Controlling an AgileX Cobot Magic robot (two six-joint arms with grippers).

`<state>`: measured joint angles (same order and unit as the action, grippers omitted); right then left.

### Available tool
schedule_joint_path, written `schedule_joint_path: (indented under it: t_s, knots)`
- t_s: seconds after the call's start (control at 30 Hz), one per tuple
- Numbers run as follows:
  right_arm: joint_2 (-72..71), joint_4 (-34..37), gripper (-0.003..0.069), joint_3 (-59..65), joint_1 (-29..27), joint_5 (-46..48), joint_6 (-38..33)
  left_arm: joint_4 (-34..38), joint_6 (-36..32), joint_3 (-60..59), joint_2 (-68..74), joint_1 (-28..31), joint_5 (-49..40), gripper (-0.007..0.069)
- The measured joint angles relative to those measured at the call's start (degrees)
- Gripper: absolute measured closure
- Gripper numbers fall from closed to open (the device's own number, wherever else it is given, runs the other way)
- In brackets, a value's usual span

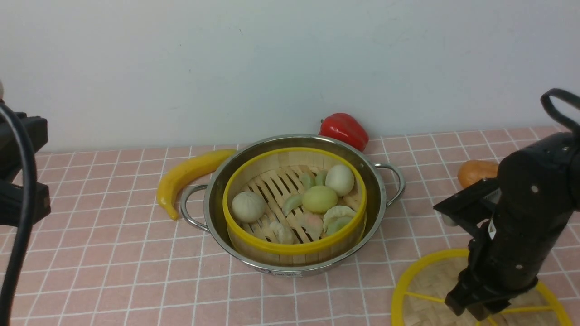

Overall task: Place the steamer in the pot on the pink tablecloth, and put the lid on the steamer.
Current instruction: 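Move the gripper down to the bamboo steamer lid and grasp its center knob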

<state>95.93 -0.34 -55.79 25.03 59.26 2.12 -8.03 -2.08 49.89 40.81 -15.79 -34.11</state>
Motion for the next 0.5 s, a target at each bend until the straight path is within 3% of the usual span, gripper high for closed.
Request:
schedule_joint_path:
  t_s: [0.3,0.5]
  knots:
    - [0.0,-2.6,0.0418,0.0,0.0,2.0,3.4,0.0,0.0,0.0,0.0,0.0,-0.3,0.0517]
    - [0.3,-2.7,0.0522,-0.1,0.0,2.2,4.3,0.1,0.0,0.0,0.0,0.0,-0.4,0.0508]
